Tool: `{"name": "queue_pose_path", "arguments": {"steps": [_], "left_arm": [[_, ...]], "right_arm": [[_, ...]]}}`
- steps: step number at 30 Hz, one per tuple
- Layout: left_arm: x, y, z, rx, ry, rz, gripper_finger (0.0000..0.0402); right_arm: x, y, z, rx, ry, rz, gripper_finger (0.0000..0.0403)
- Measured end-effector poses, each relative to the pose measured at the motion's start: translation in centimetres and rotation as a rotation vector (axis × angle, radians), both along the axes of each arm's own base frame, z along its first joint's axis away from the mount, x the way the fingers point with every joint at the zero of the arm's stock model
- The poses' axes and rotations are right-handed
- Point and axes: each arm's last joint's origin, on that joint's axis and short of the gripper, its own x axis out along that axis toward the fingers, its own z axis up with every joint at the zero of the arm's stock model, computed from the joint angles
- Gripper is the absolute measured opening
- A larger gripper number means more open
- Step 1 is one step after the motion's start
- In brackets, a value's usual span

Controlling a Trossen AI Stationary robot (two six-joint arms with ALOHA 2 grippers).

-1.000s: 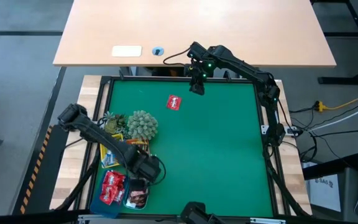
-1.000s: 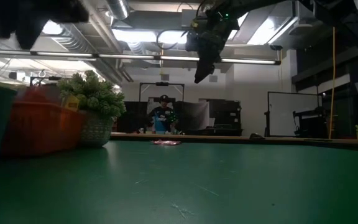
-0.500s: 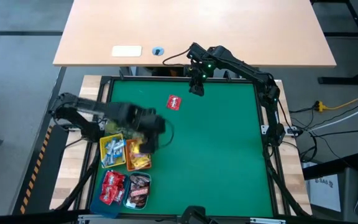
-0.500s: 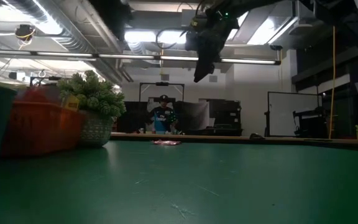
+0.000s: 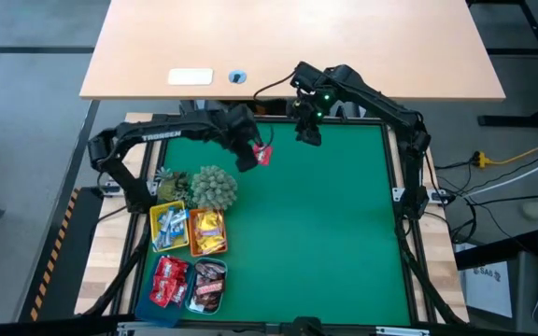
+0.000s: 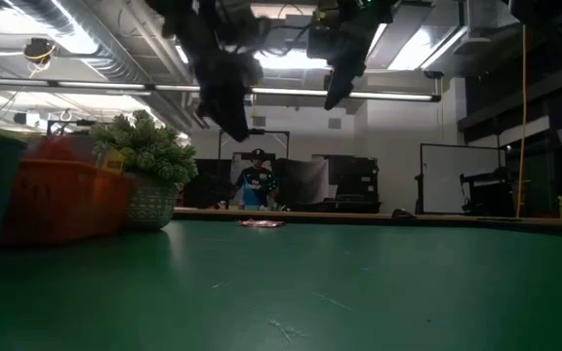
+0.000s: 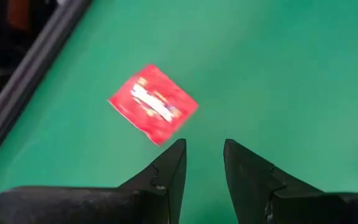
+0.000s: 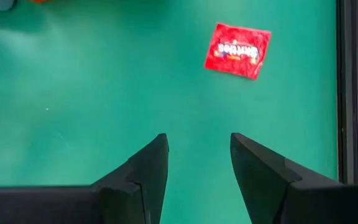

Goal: Sort candy
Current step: Put the red chocolate into the blue basket

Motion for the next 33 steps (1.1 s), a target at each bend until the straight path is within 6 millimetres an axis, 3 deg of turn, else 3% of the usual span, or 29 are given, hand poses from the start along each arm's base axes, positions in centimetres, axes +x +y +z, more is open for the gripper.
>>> {"name": "queue_pose_path", "arguments": {"steps": [3, 6, 16, 21, 27, 33], "left_arm": [[0.1, 1.8, -1.2, 0.001, -0.005, 0.050, 0.0103], [0.5, 3.2, -2.5, 0.002, -0.009, 0.082, 0.0103], [2.0, 6.6, -8.4, -0.081, 0.023, 0.249, 0.0103], [2.7, 7.3, -10.6, -0.090, 0.031, 0.263, 0.0103], [3.2, 7.7, -12.4, -0.091, 0.042, 0.264, 0.0103], [3.3, 7.6, -12.5, -0.086, 0.042, 0.257, 0.0103]], "right_arm": [[0.2, -0.2, 0.2, 0.019, -0.068, 0.032, 0.0172], [1.0, -0.4, -0.8, 0.063, -0.130, 0.059, 0.0172], [2.0, -0.1, -9.4, 0.105, -0.062, 0.073, 0.0172], [2.2, -0.2, -11.9, 0.075, -0.087, 0.072, 0.0172], [2.6, -0.4, -12.5, 0.047, -0.127, 0.074, 0.0172], [2.7, -0.5, -12.5, 0.038, -0.141, 0.075, 0.0172]]}}
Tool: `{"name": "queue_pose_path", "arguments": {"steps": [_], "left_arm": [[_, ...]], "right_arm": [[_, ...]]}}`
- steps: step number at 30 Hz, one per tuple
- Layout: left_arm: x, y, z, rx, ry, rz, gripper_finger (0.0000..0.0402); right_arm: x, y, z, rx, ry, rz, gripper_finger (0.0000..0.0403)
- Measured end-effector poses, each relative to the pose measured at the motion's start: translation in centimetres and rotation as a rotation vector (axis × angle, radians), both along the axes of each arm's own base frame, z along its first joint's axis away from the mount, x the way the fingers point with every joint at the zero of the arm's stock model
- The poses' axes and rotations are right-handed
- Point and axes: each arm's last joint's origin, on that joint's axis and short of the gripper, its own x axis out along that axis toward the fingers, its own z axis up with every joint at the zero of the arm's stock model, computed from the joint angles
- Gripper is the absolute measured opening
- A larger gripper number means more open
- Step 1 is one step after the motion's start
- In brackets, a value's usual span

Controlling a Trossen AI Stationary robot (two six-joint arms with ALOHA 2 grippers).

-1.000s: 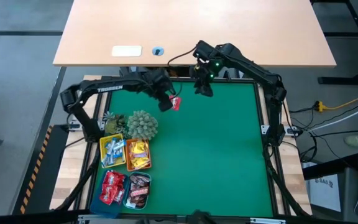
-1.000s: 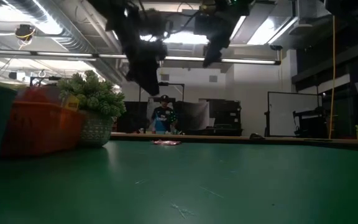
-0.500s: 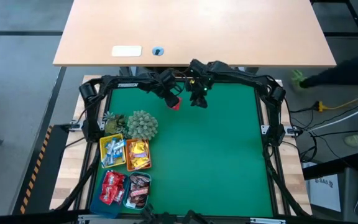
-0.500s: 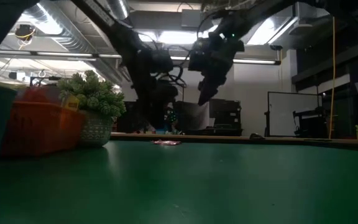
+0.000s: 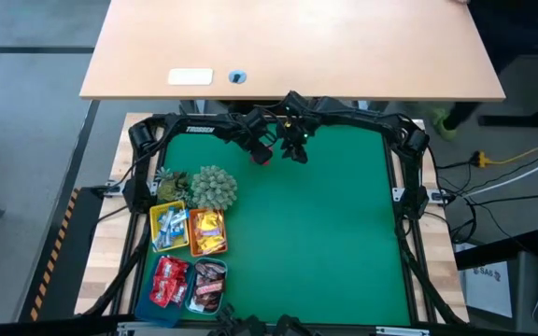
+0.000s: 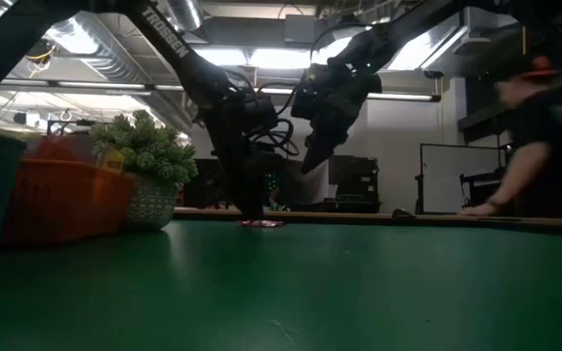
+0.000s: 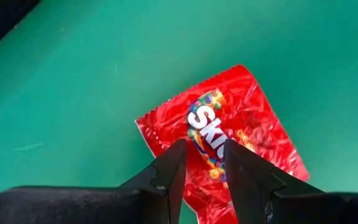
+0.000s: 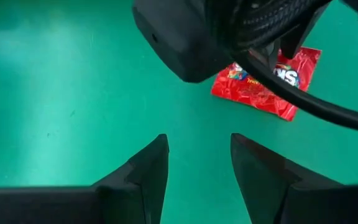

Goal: Sort candy
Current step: Put the red chocolate into the blue basket

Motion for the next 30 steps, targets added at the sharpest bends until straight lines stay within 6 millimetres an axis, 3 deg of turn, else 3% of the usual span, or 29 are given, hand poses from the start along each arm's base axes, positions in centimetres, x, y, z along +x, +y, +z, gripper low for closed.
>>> {"name": "queue_pose_path", "arguments": {"steps": [7, 19, 30], "left_arm": [[0.1, 0.1, 0.1, 0.010, -0.014, -0.003, 0.0112], [0.5, 0.0, 0.2, 0.027, -0.039, -0.008, 0.0199], [2.1, -1.5, -2.5, 0.117, 0.058, -0.146, 0.0218]], "right_arm": [[0.0, 0.0, 0.0, 0.001, 0.001, 0.000, 0.0172], [0.0, 0.0, 0.0, 0.001, 0.002, 0.000, 0.0172], [-0.1, 0.1, -0.1, 0.009, 0.013, 0.001, 0.0172]]}}
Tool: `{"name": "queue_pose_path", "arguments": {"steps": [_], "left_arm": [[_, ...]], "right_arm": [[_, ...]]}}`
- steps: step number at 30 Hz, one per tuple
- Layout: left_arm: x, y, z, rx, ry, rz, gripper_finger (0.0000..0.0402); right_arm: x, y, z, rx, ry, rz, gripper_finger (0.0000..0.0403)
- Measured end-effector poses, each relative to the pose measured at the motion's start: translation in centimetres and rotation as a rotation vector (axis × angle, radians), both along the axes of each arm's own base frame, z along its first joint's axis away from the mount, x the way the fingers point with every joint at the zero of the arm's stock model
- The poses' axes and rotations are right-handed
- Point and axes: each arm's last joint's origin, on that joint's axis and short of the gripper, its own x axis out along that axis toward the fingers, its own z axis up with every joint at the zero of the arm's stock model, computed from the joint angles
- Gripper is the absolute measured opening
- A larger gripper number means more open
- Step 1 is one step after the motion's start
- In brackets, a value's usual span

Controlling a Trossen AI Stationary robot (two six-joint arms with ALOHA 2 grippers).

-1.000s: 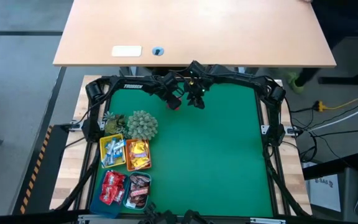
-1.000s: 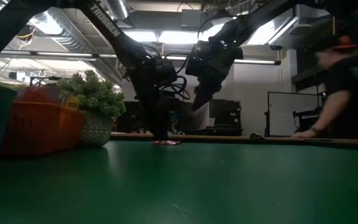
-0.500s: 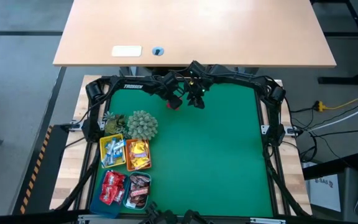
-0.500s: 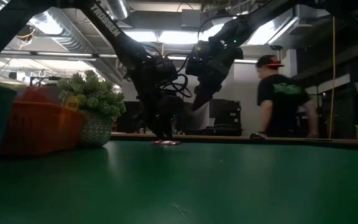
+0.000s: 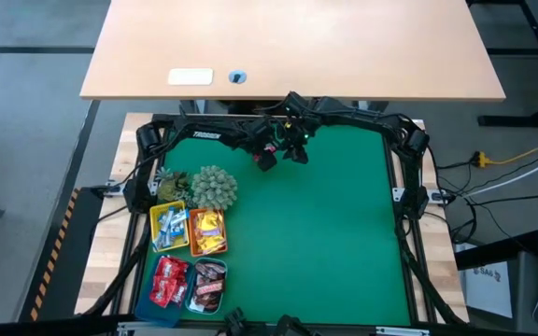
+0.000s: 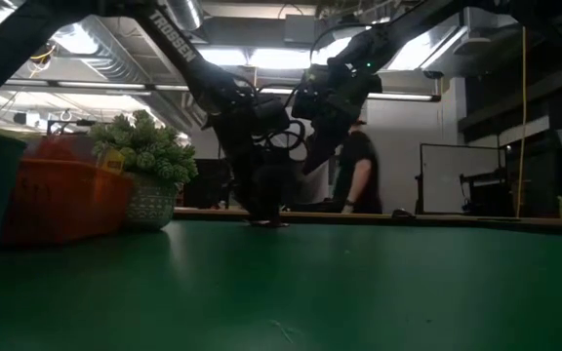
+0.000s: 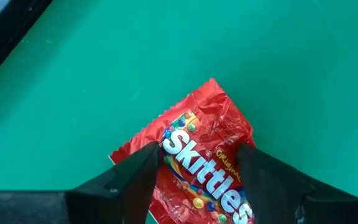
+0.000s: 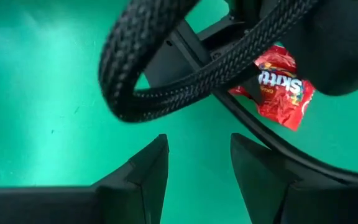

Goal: Sort candy
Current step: Put the red chocolate into the blue basket

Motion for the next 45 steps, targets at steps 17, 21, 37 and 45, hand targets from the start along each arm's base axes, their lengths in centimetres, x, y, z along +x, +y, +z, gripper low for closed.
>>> {"name": "queue_pose_path", "arguments": {"steps": [17, 21, 37, 45], "left_arm": [[0.0, -0.2, -0.5, 0.014, 0.029, 0.003, 0.0085], [0.1, -0.2, -0.5, 0.016, 0.022, 0.001, 0.0040], [0.3, -0.2, -0.2, -0.010, 0.018, -0.012, 0.0001], [0.3, -1.3, 2.0, -0.054, -0.040, -0.111, 0.0000]], "right_arm": [[0.0, 0.0, 0.0, -0.008, 0.010, -0.005, 0.0172], [-0.1, -0.1, 0.0, -0.016, 0.015, -0.009, 0.0172], [-1.7, 0.6, 4.1, -0.121, -0.024, -0.042, 0.0172], [-2.8, 1.0, 5.6, -0.200, 0.022, -0.082, 0.0172]]}}
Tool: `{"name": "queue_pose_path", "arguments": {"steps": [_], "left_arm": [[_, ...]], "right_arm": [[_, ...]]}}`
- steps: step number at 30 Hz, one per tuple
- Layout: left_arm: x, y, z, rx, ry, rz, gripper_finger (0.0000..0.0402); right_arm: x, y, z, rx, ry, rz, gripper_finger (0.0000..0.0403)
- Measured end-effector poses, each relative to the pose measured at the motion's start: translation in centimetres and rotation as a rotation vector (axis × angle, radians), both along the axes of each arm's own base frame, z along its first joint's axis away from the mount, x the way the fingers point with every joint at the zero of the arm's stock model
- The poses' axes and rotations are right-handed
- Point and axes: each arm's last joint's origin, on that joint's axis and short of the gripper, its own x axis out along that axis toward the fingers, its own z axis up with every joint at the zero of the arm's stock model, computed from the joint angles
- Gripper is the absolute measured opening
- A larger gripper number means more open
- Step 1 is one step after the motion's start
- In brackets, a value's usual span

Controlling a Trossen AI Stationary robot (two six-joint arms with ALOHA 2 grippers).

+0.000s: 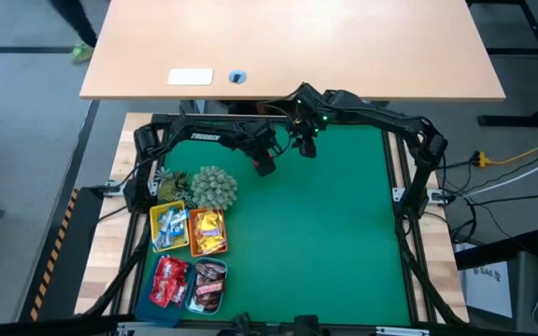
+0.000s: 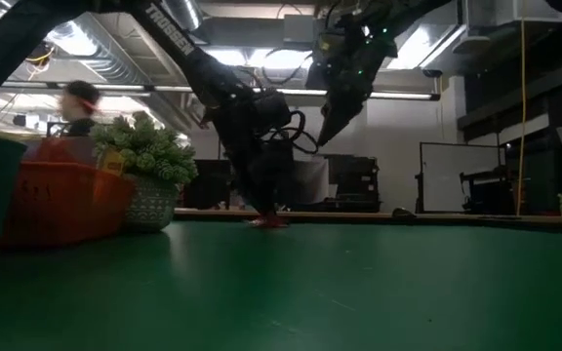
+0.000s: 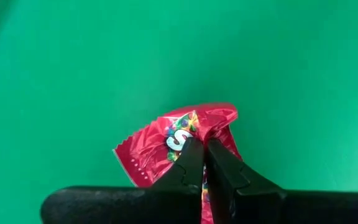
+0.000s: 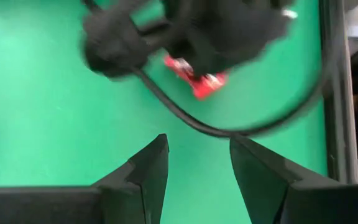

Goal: Sort candy
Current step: Put the red chocolate into the blue basket

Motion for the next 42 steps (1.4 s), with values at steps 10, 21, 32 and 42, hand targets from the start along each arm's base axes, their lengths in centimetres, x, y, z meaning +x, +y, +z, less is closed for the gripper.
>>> {"name": "queue_pose_path", "arguments": {"steps": [10, 21, 32, 42], "left_arm": [[-2.6, -2.4, 8.5, 0.046, -0.068, -0.060, 0.0000], [-8.3, -9.7, 17.0, -0.003, -0.069, -0.176, 0.0000], [-14.6, -22.8, 19.8, -0.250, 0.072, -0.194, 0.0000], [-20.0, -34.0, 14.3, -0.413, 0.174, -0.014, 0.0000]], "right_arm": [[-2.3, 1.3, 3.6, -0.043, -0.031, -0.012, 0.0172], [-5.0, 2.9, 6.7, -0.027, -0.066, -0.026, 0.0172], [-5.7, 3.8, 7.7, 0.116, -0.109, -0.089, 0.0172], [-3.5, 8.6, 7.7, 0.124, -0.097, 0.051, 0.0172]]}}
